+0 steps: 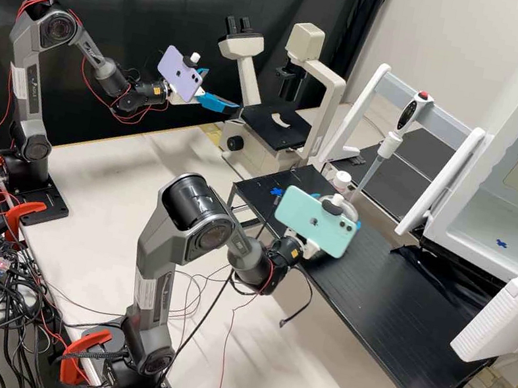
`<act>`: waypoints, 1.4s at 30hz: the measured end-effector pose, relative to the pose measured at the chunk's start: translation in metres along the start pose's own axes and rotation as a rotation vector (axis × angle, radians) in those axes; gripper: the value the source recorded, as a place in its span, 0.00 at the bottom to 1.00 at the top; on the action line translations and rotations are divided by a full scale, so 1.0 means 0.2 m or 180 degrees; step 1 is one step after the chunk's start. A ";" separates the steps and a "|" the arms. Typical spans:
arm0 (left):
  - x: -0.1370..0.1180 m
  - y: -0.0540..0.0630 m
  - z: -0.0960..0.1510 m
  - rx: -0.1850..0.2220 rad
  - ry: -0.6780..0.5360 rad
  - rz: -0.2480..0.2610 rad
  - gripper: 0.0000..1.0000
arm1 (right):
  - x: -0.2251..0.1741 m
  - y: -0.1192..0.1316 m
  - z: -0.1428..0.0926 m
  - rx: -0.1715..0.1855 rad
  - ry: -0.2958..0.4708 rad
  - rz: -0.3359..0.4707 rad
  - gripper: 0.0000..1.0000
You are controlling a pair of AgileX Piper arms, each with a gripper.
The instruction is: Move the petri dish to the incubator
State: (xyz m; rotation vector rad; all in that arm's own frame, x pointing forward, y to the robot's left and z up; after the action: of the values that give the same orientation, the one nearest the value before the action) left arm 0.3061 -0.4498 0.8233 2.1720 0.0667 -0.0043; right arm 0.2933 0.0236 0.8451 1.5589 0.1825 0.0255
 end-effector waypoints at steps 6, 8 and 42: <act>0.00 0.00 0.00 0.0000 0.0000 0.0000 1.00 | 0.05 0.27 0.14 0.0015 -0.0193 0.0503 0.00; 0.00 0.00 0.00 0.0000 0.0000 0.0000 1.00 | 0.07 0.34 0.17 0.0004 -0.0234 0.0615 0.00; 0.00 0.00 0.00 0.0000 0.0000 0.0000 1.00 | 1.00 0.88 0.46 0.0055 -0.1100 0.0759 0.00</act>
State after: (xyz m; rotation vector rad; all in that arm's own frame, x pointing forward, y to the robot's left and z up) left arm 0.3061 -0.4498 0.8233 2.1720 0.0667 -0.0043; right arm 0.5200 -0.0386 1.0001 1.5695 -0.2762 -0.0581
